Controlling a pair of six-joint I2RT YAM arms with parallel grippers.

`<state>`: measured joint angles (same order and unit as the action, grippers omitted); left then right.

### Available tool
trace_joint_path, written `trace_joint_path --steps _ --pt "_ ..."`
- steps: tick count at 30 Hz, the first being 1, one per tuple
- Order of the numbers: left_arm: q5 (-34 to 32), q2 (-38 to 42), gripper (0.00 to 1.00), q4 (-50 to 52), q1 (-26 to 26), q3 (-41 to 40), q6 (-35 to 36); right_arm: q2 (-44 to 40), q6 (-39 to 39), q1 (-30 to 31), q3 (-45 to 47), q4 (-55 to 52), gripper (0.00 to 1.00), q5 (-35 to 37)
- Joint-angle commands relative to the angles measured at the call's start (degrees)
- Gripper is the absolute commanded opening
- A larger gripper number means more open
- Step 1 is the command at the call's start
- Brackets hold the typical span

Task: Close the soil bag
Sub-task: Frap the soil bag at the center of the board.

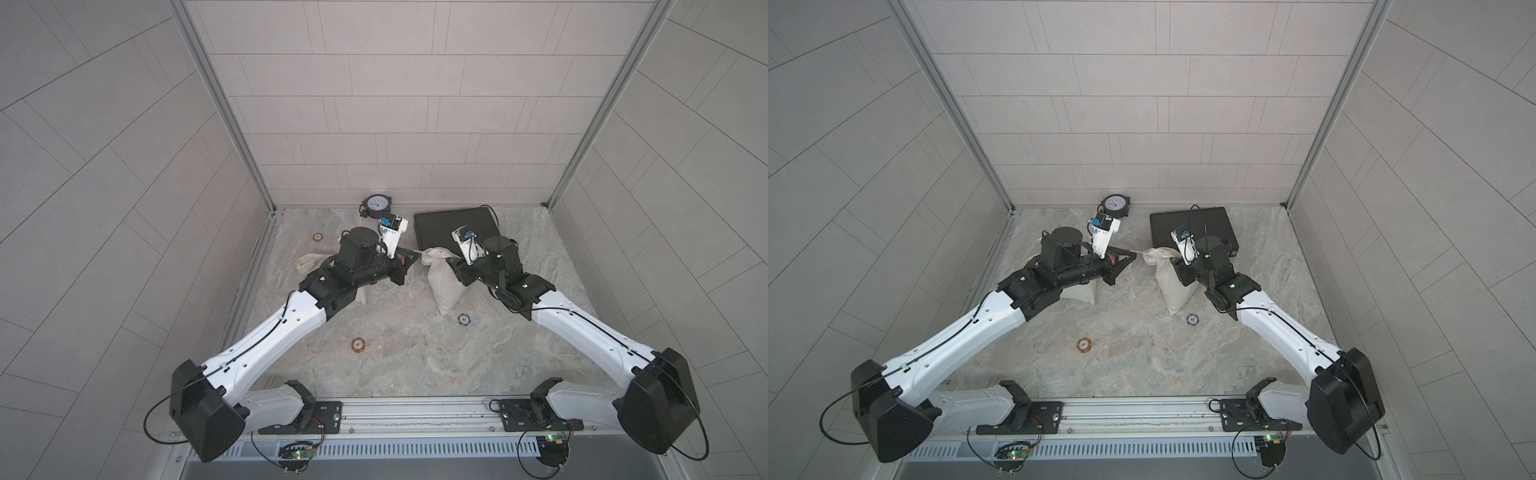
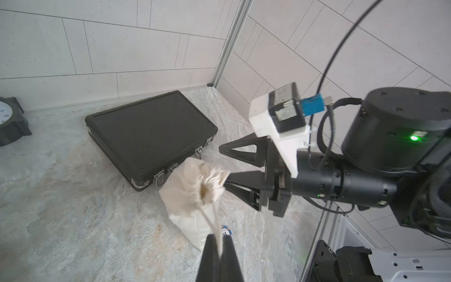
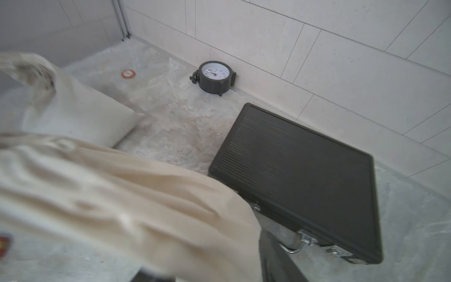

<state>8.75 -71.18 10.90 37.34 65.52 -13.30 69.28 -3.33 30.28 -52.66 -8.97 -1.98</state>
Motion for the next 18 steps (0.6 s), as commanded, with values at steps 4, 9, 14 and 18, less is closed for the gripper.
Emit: trace_joint_path --steps 4,9,14,18 --pt "1.8 -0.8 0.0 -0.1 -0.4 3.0 -0.6 -3.9 -2.3 7.9 0.1 8.6 0.74 -5.4" --pt "1.6 0.0 0.0 0.3 -0.4 3.0 -0.9 -0.6 -4.1 12.2 -2.2 12.7 0.73 -2.6" --pt "2.6 0.7 0.0 0.5 -0.4 2.8 -1.4 3.4 -4.9 13.6 -3.2 16.4 0.58 3.9" --pt "3.5 1.0 0.0 0.5 -0.4 2.9 -2.0 4.6 -4.5 14.3 -3.0 19.0 0.48 7.2"
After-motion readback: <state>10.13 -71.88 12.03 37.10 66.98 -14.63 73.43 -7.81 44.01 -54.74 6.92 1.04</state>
